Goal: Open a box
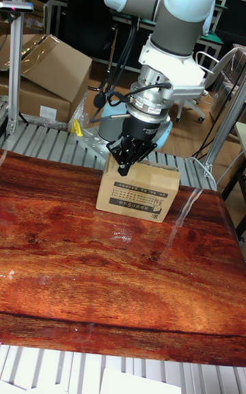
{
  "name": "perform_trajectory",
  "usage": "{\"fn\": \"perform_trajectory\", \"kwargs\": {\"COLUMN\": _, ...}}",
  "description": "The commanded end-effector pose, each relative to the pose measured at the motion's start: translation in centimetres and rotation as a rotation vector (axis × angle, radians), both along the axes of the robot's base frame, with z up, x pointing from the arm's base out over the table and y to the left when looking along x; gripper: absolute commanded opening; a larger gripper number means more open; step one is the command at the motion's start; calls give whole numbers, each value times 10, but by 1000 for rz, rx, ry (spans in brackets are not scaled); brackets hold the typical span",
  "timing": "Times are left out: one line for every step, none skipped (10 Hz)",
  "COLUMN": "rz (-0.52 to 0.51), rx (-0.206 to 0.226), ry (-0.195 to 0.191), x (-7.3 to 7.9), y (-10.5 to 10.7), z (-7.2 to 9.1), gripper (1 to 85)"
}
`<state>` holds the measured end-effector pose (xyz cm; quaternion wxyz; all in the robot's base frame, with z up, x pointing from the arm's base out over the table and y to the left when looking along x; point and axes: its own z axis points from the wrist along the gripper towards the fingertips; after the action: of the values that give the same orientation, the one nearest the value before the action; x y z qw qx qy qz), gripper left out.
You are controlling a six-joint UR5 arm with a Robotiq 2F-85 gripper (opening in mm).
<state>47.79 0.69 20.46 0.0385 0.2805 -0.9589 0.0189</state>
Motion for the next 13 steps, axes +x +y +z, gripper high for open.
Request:
{"fn": "perform_trajectory", "kwargs": {"rz": 4, "rx": -1, "ry": -15, "x": 3, "y": 0, "z": 1, "gripper": 10}}
{"fn": "perform_trajectory", "kwargs": {"rz": 10, "rx": 1, "ry": -9, "x": 1, "y": 1, "z": 1, "gripper": 10}}
{"fn": "perform_trajectory", "kwargs": {"rz": 11, "rx": 7, "ry": 2, "x": -8, "y": 5, "z": 7, "gripper": 10}}
{"fn": "perform_trajectory", "kwargs": {"rz": 20, "rx": 0, "ry": 17, "x": -22, "y": 9, "z": 13, "gripper": 10}}
{"fn": "perform_trajectory", "kwargs": {"rz": 16, "rx": 2, "ry": 30, "x": -40, "y": 15, "z": 17, "gripper": 10}}
{"fn": "perform_trajectory", "kwargs": {"rz": -4, "rx": 22, "ry": 46, "x": -63, "y": 27, "z": 17, "gripper": 10}}
{"fn": "perform_trajectory", "kwargs": {"rz": -55, "rx": 77, "ry": 77, "x": -84, "y": 48, "z": 17, "gripper": 10}}
{"fn": "perform_trajectory", "kwargs": {"rz": -88, "rx": 106, "ry": 101, "x": -99, "y": 62, "z": 17, "gripper": 10}}
{"fn": "perform_trajectory", "kwargs": {"rz": -98, "rx": 113, "ry": 124, "x": -108, "y": 67, "z": 15, "gripper": 10}}
{"fn": "perform_trajectory", "kwargs": {"rz": -110, "rx": 131, "ry": 150, "x": -116, "y": 72, "z": 13, "gripper": 10}}
{"fn": "perform_trajectory", "kwargs": {"rz": -124, "rx": 150, "ry": 153, "x": -117, "y": 76, "z": 11, "gripper": 10}}
{"fn": "perform_trajectory", "kwargs": {"rz": -123, "rx": 157, "ry": 150, "x": -117, "y": 76, "z": 10, "gripper": 10}}
{"fn": "perform_trajectory", "kwargs": {"rz": -129, "rx": 166, "ry": 151, "x": -118, "y": 78, "z": 8, "gripper": 10}}
